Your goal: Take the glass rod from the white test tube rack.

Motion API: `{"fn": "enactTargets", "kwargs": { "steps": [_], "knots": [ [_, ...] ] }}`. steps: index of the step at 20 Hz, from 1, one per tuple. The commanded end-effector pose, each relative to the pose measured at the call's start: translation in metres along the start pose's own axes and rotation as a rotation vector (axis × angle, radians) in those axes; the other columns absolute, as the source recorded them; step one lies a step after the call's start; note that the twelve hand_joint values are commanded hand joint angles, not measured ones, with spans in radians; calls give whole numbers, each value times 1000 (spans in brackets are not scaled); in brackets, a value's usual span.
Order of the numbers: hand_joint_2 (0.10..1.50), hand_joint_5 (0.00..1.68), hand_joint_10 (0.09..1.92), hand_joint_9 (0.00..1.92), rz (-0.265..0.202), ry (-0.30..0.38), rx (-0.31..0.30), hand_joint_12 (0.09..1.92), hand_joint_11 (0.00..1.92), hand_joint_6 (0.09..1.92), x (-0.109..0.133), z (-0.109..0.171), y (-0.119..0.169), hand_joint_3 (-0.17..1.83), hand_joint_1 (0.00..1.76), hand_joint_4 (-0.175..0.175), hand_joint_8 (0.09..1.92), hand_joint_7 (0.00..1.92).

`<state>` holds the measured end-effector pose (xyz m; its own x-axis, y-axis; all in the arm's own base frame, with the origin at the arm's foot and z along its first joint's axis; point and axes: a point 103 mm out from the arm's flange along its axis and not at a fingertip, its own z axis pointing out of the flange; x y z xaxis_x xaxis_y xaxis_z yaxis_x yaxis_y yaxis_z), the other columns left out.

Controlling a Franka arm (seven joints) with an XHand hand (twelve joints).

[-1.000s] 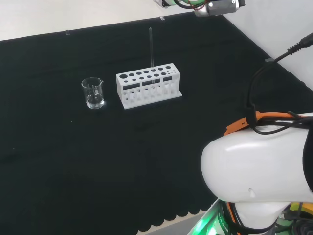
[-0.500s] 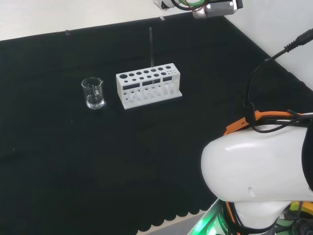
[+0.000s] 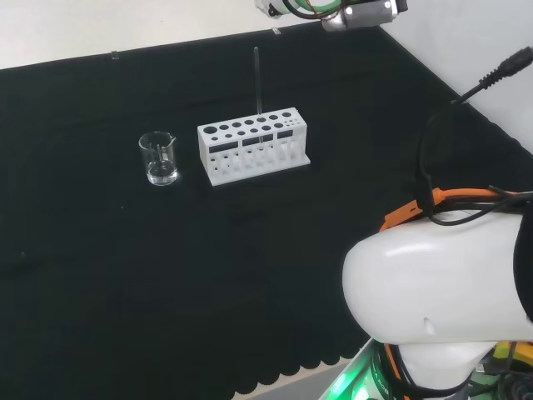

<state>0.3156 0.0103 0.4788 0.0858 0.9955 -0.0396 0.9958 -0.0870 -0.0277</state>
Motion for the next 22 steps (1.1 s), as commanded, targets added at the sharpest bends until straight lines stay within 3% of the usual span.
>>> {"fn": "enactTargets", "kwargs": {
  "steps": [1,22],
  "knots": [
    [813,44,884,172,-27,-14,18,1422,182,87,5,-18,22,573,593,-95,603,0],
    [821,91,867,231,-29,-18,34,1415,207,87,-4,-21,133,571,583,-94,756,21]
  ]
}}
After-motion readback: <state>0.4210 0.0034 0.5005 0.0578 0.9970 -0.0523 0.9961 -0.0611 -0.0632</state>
